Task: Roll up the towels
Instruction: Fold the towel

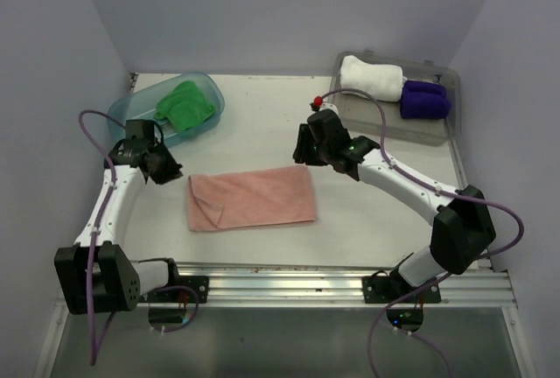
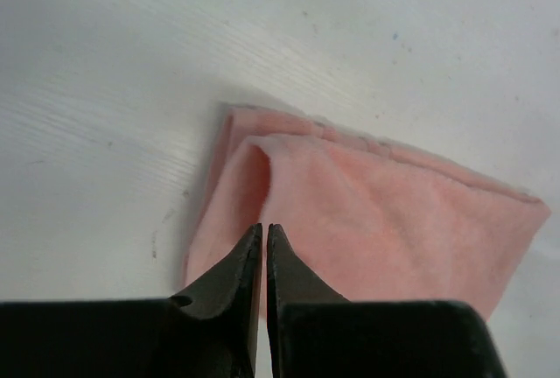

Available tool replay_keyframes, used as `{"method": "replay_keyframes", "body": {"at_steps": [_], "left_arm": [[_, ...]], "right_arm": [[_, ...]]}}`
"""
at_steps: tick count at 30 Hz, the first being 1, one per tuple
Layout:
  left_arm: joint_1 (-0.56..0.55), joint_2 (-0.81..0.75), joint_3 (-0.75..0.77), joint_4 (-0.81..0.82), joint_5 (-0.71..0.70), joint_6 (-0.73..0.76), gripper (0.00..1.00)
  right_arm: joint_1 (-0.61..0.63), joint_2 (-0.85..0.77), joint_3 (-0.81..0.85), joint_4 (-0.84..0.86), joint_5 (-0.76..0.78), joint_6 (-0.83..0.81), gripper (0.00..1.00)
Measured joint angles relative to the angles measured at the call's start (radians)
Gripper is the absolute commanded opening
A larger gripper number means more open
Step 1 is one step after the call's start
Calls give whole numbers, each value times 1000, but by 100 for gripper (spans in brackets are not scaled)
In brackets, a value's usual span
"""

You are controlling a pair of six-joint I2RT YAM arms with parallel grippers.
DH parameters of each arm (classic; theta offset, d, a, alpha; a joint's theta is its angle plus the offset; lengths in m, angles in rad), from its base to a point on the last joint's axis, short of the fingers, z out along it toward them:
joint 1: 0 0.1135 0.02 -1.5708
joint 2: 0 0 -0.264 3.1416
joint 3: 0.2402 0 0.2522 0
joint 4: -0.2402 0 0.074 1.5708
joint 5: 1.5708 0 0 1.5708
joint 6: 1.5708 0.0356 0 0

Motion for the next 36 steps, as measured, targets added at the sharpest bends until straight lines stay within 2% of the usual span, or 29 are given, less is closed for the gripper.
{"method": "replay_keyframes", "body": {"at_steps": [4, 7, 9, 12, 15, 19, 24, 27, 30, 35, 36], "left_arm": [[-151, 35, 30, 6, 24, -3, 7], [-250, 73, 18, 28, 71, -3, 9], [-257, 103, -26, 56, 92, 0, 8], [-253, 183, -50, 69, 106, 10, 2], [-253, 310, -53, 74, 114, 35, 2], [-246, 312, -63, 45, 99, 55, 4], [-216, 269, -61, 22, 83, 73, 5], [-215, 305, -42, 26, 95, 79, 5], [-218, 393, 15, 34, 119, 79, 5], [-261, 613, 213, 62, 154, 78, 4], [-278, 653, 259, 61, 160, 78, 2]], "right_arm": [[-19, 34, -36, -27, -29, -32, 30], [-25, 144, 35, -79, -76, -95, 26], [-25, 223, 87, -85, -109, -138, 25], [-25, 324, 154, -113, -140, -192, 22], [-26, 426, 214, -131, -146, -230, 18], [-44, 477, 210, -144, -143, -223, 17], [-116, 414, 112, -109, -148, -176, 15], [-158, 345, 20, -102, -130, -158, 12], [-170, 255, -95, -90, -108, -139, 10], [-137, 64, -308, -89, -102, -73, 11], [-117, 22, -345, -102, -96, -51, 11]]}}
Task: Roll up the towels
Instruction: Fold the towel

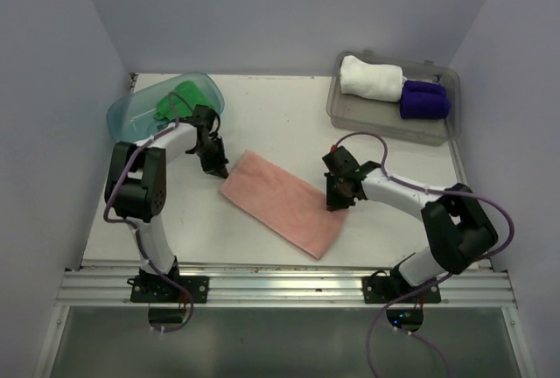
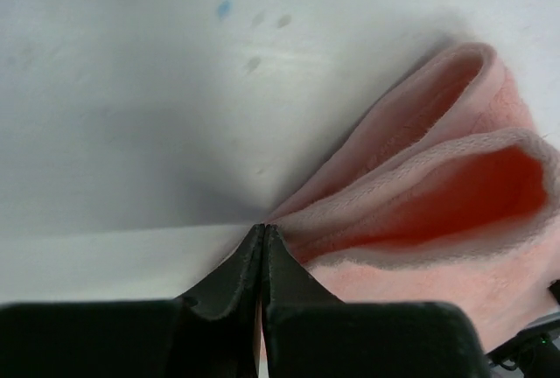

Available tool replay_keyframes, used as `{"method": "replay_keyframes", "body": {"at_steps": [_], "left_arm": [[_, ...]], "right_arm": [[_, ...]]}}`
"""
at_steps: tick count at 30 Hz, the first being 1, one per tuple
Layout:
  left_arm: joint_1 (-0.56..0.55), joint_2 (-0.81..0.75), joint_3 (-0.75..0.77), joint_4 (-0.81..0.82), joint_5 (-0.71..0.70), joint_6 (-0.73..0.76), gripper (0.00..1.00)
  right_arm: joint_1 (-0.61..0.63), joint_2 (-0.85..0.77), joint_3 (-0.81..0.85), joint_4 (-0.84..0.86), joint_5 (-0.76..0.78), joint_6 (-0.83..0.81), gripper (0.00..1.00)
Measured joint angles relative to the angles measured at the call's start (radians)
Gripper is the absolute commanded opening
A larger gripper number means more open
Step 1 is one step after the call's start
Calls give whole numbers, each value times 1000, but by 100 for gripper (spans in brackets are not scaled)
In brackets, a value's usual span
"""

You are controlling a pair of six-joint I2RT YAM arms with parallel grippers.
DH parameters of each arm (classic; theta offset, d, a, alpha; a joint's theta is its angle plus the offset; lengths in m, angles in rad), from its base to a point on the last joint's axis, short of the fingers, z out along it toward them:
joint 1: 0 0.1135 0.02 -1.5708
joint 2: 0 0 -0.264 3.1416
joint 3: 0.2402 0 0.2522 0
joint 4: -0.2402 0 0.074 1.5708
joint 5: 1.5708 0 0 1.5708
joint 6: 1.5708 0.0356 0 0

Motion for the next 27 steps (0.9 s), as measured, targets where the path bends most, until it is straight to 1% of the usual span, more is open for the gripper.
{"method": "replay_keyframes", "body": {"at_steps": [3, 5, 7, 10, 11, 13, 15, 18, 20, 23, 27], "left_arm": [[-58, 96, 146, -9, 8, 0, 1], [-85, 130, 224, -10, 4, 0, 1], [-103, 130, 279, -22, -12, 0, 3], [-107, 78, 303, -35, -65, -1, 7], [-106, 46, 294, -41, -86, -2, 10], [-104, -32, 247, -36, -109, -3, 11], [-111, -131, 170, -27, -119, -9, 9], [-162, -221, 67, -10, -113, -31, 8], [-225, -236, -2, 22, -95, -55, 8], [-305, -208, -88, 61, -52, -89, 7], [-323, -128, -117, 101, -15, -104, 7]], "right_arm": [[97, -102, -80, -39, 15, 81, 14], [174, -146, -95, -66, 12, 132, 16], [228, -178, -94, -71, 11, 165, 17], [257, -245, -88, -93, 55, 189, 24], [256, -261, -85, -96, 71, 189, 29], [254, -283, -69, -100, 101, 172, 29], [252, -272, -32, -105, 118, 146, 28], [251, -223, 16, -80, 113, 105, 27], [252, -179, 27, -45, 103, 86, 27], [251, -135, 22, -12, 77, 67, 28], [252, -124, -18, 14, 63, 66, 31]]}}
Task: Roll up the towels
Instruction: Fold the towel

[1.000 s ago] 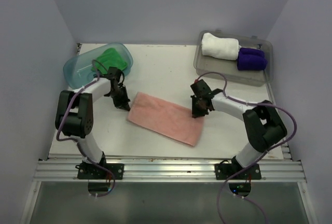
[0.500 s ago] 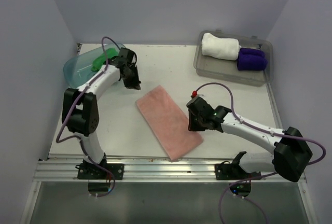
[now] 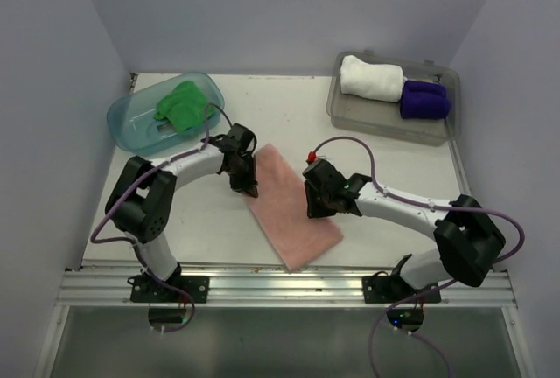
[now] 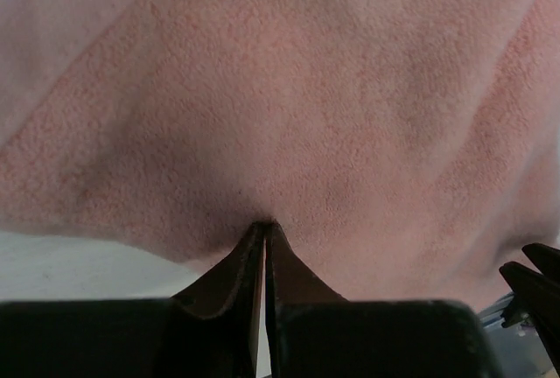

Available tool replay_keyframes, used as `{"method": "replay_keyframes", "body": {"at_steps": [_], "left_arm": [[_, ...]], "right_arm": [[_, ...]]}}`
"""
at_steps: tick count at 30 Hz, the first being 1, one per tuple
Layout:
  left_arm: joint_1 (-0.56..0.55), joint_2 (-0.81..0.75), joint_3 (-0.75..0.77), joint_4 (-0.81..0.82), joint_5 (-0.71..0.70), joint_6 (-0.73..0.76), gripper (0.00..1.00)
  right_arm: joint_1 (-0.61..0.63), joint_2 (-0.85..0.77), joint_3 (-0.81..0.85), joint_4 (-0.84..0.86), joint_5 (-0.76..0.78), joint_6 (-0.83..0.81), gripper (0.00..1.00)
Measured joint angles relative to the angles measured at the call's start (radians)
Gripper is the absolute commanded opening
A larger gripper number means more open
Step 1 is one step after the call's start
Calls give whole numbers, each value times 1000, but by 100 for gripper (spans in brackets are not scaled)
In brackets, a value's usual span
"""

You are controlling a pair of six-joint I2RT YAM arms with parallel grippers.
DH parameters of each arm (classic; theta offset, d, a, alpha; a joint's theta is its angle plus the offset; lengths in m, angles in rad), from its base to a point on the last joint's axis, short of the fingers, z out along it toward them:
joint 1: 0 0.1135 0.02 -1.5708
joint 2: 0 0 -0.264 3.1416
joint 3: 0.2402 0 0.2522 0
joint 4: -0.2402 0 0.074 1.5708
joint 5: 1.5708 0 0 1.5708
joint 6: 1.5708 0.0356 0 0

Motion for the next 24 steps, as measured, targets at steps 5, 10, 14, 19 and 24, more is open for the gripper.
{"method": "replay_keyframes", "body": {"at_steps": [5, 10, 14, 19, 24], "left_arm": [[21, 159, 139, -24, 3, 12, 6], [64, 290, 354, -29, -29, 40, 6], [97, 290, 403, -32, -52, 65, 9], [100, 103, 249, -31, 0, 89, 11], [10, -179, 55, 2, 74, 32, 11]], "right_arm": [[0, 105, -24, 52, 6, 43, 27], [0, 143, 5, 104, -2, 90, 29], [5, 124, 19, 83, -4, 86, 30], [11, 15, 74, 25, -42, 54, 30], [44, -97, 57, 10, -58, 45, 29]]}}
